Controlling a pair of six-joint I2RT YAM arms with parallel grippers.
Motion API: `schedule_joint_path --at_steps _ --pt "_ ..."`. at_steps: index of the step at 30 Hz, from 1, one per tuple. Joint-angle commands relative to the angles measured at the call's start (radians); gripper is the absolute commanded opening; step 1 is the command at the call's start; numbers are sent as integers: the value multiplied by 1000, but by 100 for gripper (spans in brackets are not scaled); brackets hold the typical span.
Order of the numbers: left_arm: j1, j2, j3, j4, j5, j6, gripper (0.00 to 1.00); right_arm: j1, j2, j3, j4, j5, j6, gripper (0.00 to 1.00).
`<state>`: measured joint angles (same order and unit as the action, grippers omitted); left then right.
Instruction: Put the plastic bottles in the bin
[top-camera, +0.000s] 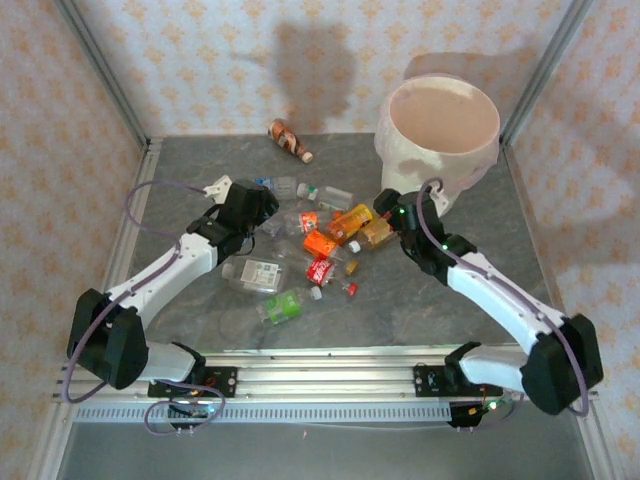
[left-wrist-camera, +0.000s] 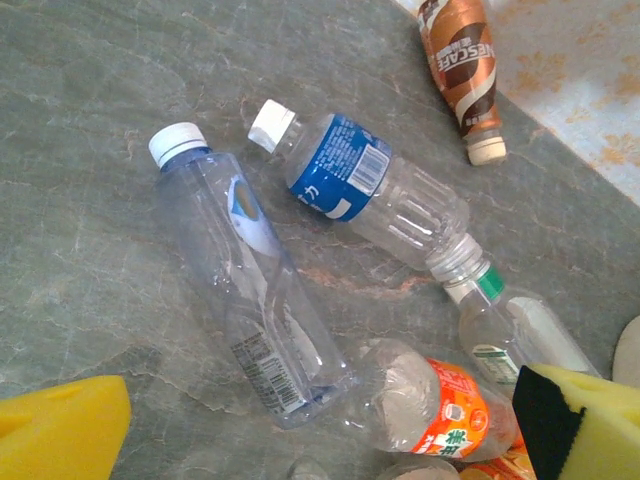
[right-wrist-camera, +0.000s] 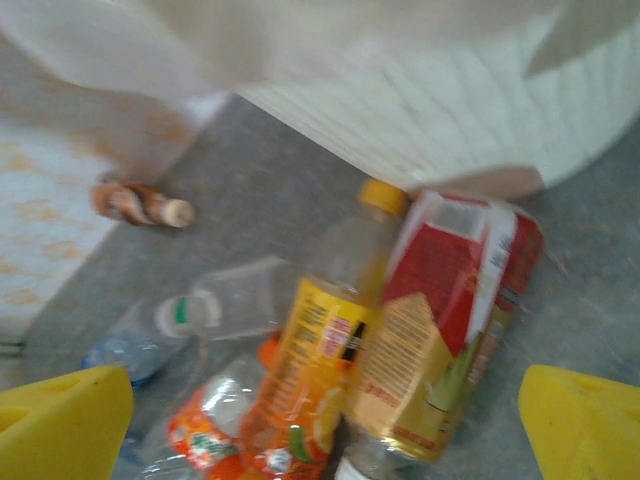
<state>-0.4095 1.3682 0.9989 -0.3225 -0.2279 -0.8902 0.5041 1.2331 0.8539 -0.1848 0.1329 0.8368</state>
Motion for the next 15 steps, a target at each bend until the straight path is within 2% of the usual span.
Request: schedule_joint_path --at_steps 1,5,15 --pt "11 0 40 -3 -25 -6 100 4 90 1 48 -18 122 99" --pt "11 -11 32 -20 -39 -10 100 -7 199 36 58 -73 149 99" --pt "11 -34 25 -54 -77 -8 100 -7 383 48 23 -85 280 100"
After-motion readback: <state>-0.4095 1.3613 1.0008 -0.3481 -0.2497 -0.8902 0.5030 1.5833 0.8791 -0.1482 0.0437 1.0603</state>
